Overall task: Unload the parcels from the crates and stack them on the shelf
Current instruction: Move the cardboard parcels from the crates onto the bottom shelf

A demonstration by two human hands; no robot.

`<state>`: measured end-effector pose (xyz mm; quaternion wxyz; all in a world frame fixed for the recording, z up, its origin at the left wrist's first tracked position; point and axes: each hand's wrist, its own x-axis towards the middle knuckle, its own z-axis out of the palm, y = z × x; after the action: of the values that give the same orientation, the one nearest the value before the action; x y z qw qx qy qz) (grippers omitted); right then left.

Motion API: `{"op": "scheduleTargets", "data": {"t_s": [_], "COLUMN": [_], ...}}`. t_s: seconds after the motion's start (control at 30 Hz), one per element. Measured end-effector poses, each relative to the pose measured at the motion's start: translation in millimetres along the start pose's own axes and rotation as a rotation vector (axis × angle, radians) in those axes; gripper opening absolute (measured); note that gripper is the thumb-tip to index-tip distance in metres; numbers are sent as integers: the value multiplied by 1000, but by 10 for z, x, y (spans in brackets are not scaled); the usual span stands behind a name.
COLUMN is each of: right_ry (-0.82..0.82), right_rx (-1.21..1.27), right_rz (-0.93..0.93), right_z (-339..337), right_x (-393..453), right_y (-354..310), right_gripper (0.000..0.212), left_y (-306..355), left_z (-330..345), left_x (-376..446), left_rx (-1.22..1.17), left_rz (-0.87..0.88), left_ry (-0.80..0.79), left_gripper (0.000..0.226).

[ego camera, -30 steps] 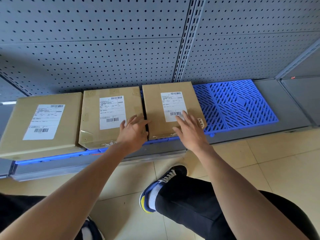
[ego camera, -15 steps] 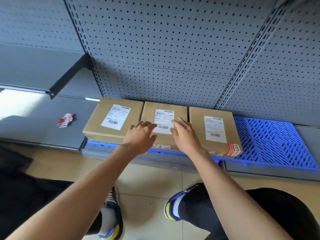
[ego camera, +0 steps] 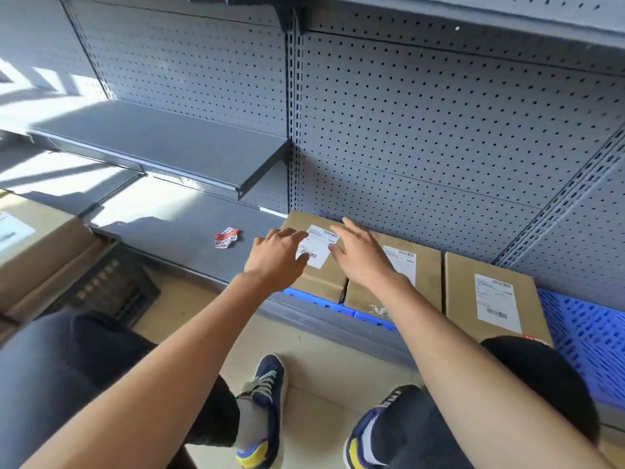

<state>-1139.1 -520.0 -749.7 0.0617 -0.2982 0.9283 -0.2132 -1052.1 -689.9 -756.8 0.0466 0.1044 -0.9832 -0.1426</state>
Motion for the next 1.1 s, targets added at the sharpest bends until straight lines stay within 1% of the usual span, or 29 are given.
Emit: {"op": "scheduleTargets", "data": {"t_s": [0.17,0.37,0.5,0.63,0.77,0.87,1.1], "right_ry": [-19,-43,-57,-93,-146,-196,-293], "right_rx": [-11,10,43,33,29,25,12], "right_rz": [-137,-293,-335,-340,-371,-424,-625], "right_z": [76,213,279,406,652,876,1374], "right_x": [178,381,465,540,617,659,632], "right_y": [-532,-1250,-1610,-1843,-2198,-2571,-3645], "right_gripper": [41,41,39,40,41,43,45], "left_y": [-386,-799,-1055,-1321,-1690,-2048,-2774], "left_z": [-327,-687,-868,-955,-1015,-1081,-1318], "left_x": [-235,-579,-694,-801,-1021,-1264,-2045], "left_rx": [8,25,33,25,10,-6,-20], "left_rz": [-111,-251,-315,-360,-436,-498,-697], "left_ry": [73,176,194,200,190,211,284], "left_gripper": [50,47,51,51,53,52,51]}}
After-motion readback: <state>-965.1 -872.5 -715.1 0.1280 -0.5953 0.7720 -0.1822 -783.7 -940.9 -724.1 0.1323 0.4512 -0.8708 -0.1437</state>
